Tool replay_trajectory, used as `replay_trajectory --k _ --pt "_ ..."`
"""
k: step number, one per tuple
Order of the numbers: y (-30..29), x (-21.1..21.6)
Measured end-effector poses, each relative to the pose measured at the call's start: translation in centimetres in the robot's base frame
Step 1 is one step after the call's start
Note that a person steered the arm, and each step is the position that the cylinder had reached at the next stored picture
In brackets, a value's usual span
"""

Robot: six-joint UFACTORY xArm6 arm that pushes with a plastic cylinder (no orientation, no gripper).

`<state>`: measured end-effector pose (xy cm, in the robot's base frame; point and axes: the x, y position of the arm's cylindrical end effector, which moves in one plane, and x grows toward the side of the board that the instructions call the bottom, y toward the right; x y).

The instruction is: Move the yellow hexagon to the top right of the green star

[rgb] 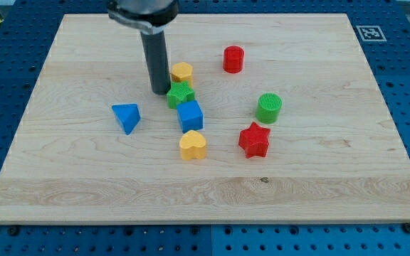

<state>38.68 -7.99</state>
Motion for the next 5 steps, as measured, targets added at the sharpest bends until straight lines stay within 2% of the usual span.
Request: replay_trajectory --k 2,3,5 --pt "0.0 -8.0" --pt "1.2 -8.6" --pt "3.9 -5.6"
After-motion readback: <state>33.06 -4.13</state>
